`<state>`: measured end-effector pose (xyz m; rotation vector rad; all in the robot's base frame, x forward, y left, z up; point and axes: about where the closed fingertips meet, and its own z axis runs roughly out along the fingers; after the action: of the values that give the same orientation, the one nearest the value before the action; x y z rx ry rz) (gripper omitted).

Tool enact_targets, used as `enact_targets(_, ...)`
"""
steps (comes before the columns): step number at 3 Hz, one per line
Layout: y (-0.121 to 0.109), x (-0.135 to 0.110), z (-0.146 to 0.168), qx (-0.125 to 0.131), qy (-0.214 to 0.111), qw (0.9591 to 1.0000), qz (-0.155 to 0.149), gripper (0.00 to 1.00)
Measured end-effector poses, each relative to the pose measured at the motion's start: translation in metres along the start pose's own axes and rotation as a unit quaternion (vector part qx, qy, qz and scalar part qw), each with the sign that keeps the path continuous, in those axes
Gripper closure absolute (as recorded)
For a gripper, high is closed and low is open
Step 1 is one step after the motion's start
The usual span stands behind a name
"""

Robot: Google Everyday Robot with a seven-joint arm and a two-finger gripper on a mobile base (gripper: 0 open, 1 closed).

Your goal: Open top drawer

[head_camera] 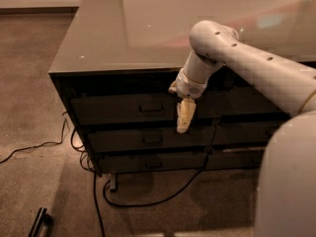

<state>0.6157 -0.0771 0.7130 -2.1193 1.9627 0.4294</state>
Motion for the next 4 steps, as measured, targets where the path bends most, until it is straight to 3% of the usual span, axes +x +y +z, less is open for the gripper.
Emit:
enact_targets(1,-0.023,-0.018,0.020,0.001,0.019,0.9995,-0.026,0.00)
enact_targets(2,-0.041,-0.018,0.028,0.005,0.037,0.9989,-0.029,0.00)
enact_targets(4,-0.062,0.003,0.022,0.024,0.067,0.9975,-0.004,0.00)
